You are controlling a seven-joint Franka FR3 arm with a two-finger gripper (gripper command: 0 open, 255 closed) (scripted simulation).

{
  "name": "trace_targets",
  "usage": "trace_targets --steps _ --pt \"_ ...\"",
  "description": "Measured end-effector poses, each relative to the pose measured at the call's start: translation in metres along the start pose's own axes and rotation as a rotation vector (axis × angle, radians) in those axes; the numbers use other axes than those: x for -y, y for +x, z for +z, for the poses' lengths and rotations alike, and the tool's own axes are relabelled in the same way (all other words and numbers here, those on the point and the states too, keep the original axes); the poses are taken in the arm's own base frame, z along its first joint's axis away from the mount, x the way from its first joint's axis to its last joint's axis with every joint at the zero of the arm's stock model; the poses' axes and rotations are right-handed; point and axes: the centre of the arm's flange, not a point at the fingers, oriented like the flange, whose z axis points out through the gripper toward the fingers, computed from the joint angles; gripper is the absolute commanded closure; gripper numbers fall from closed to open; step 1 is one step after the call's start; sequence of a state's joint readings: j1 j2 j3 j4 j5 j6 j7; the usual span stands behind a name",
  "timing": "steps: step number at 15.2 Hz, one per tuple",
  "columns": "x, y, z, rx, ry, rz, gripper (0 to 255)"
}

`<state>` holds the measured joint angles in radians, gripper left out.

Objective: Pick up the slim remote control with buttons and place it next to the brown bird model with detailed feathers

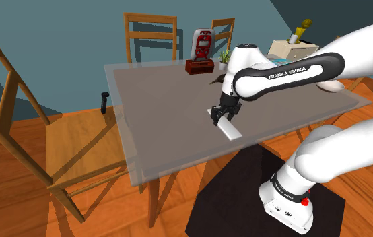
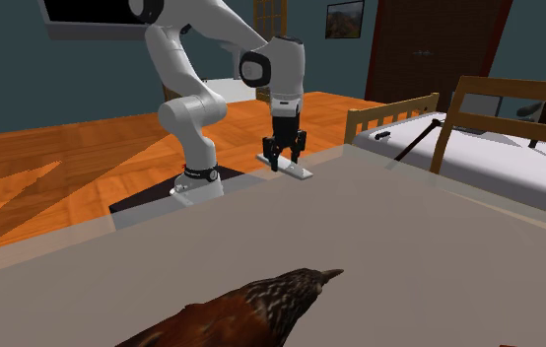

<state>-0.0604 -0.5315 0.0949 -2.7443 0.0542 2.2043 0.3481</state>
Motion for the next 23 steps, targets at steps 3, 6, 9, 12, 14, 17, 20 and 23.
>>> trace_targets --steps 3,6,9,12,14,17,20,23 --pt "0.0 -0.001 -0.015 0.0 0.0 0.0 255" --pt "-0.001 -0.001 -0.032 0.0 0.0 0.0 255" --pt "0.0 0.0 -0.047 0.0 0.0 0.0 255" --pt "0.0 -0.001 -0.063 0.0 0.0 0.0 255" --pt "-0.001 0.0 -0.074 0.0 0.0 0.0 255" --pt "-0.001 0.0 -0.089 0.0 0.0 0.0 255" --pt "-0.001 0.0 -0.106 0.0 0.0 0.0 255" --pt "-0.001 0.0 -0.121 0.0 0.0 0.0 255"
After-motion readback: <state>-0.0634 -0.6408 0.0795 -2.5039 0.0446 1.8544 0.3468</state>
